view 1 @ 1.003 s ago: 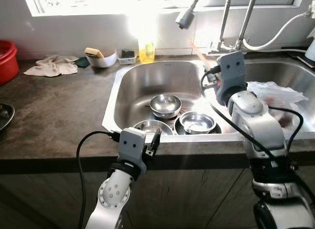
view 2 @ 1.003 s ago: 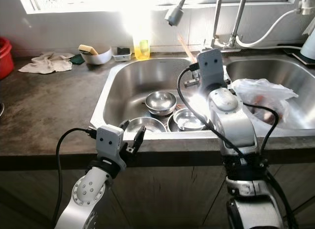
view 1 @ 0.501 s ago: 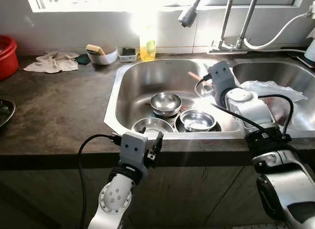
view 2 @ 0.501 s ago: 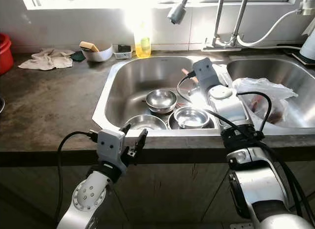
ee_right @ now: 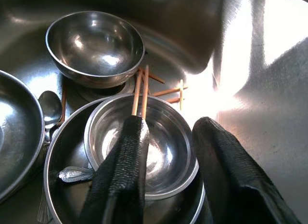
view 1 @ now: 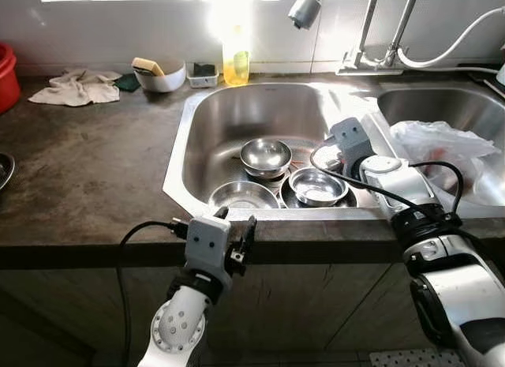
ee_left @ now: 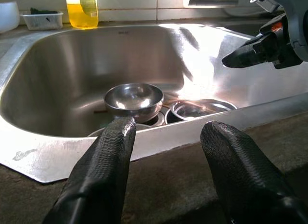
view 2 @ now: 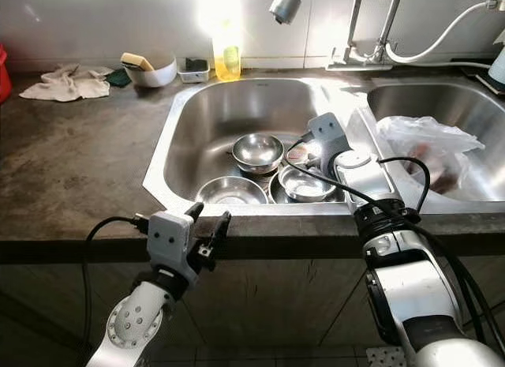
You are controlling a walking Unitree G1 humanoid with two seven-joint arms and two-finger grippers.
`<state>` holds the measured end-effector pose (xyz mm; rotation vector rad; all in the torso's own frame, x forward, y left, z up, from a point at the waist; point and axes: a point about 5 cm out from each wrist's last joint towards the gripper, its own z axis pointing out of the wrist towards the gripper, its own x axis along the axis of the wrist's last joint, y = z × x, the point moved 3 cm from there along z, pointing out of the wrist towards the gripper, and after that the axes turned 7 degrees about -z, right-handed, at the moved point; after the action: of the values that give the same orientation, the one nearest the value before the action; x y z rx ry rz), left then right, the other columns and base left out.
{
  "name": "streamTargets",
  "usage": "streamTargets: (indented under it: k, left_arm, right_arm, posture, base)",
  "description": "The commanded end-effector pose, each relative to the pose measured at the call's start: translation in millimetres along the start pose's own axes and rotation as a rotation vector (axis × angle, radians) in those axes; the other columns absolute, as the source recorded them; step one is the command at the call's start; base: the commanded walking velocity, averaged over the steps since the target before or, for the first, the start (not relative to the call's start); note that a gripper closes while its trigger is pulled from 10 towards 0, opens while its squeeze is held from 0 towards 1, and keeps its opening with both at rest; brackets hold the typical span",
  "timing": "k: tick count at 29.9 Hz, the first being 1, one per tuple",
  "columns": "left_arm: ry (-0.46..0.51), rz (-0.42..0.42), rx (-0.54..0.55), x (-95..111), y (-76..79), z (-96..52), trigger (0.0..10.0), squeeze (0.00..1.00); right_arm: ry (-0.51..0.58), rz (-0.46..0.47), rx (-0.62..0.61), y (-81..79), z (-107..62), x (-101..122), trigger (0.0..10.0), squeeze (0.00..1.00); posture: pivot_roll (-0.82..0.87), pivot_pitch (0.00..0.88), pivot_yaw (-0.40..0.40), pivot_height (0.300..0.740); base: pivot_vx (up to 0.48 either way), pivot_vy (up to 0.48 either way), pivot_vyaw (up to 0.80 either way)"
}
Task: Kitchen organization
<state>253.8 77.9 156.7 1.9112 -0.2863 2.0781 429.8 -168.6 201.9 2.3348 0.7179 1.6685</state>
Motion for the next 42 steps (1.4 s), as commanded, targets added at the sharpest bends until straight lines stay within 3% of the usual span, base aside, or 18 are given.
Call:
streamTargets:
  k: [1,5,7,8,11,13,14,19,25,31,42]
  left_arm:
    - [0.008,0.009,-0.002,4.7,1.6,-1.7,10.0,0.0]
    - [0.007,0.01,-0.009,4.7,2.5,0.9,10.0,0.0]
    - [0.009,0.009,-0.009,5.2,2.5,2.3,10.0,0.0]
    - [0.01,0.011,-0.009,5.1,2.4,2.6,10.0,0.0]
    - [0.01,0.011,-0.007,5.0,1.2,3.6,10.0,0.0]
    - [0.013,0.011,-0.002,5.1,-0.5,5.4,10.0,0.0]
    - [0.013,0.011,-0.002,5.1,-0.5,5.4,10.0,0.0]
    - [0.023,0.006,-0.004,5.9,-1.2,9.5,10.0,0.0]
    - [0.038,-0.001,-0.016,7.9,1.1,13.5,10.0,0.0]
    - [0.039,0.001,-0.021,7.6,0.3,14.2,10.0,0.0]
    - [0.046,0.002,-0.027,6.9,3.5,13.9,10.0,0.0]
  right_arm:
    - [0.007,0.025,-0.029,4.2,-0.2,-2.3,10.0,1.0]
    - [0.052,0.051,-0.072,8.4,-3.4,4.3,10.0,1.0]
    - [0.132,0.083,-0.11,12.0,-8.7,14.6,10.0,1.0]
    - [0.17,0.078,-0.134,13.9,-11.9,18.8,10.0,0.0]
    - [0.301,0.111,-0.206,18.2,-26.2,32.2,10.0,0.0]
    - [0.458,0.16,-0.261,16.2,-51.4,43.5,10.0,0.0]
    - [0.458,0.16,-0.261,16.2,-51.4,43.5,10.0,0.0]
    - [0.583,0.242,-0.202,-11.2,-77.9,43.1,10.0,0.0]
    - [0.602,0.315,-0.168,-48.3,-100.8,23.4,10.0,0.0]
    - [0.566,0.333,-0.192,-52.8,-104.0,14.3,10.0,0.0]
    - [0.551,0.348,-0.179,-60.0,-104.3,13.4,10.0,0.0]
  posture:
    - [0.13,0.162,-0.03,0.74]
    - [0.12,0.158,-0.026,0.74]
    - [0.12,0.154,-0.027,0.74]
    - [0.12,0.151,-0.024,0.74]
    - [0.12,0.144,-0.026,0.74]
    - [0.11,0.136,-0.024,0.74]
    - [0.11,0.136,-0.024,0.74]
    - [0.08,0.124,-0.015,0.74]
    - [0.08,0.109,-0.018,0.74]
    - [0.08,0.1,-0.012,0.74]
    - [0.1,0.093,-0.028,0.74]
  base:
    - [0.0,0.0,0.0]
    - [0.0,0.0,0.0]
    - [0.0,0.0,0.0]
    - [0.0,0.0,0.0]
    - [0.0,0.0,0.0]
    - [0.0,0.0,0.0]
    - [0.0,0.0,0.0]
    - [0.0,0.0,0.0]
    - [0.0,0.0,0.0]
    - [0.0,0.0,0.19]
    - [0.0,0.274,0.8]
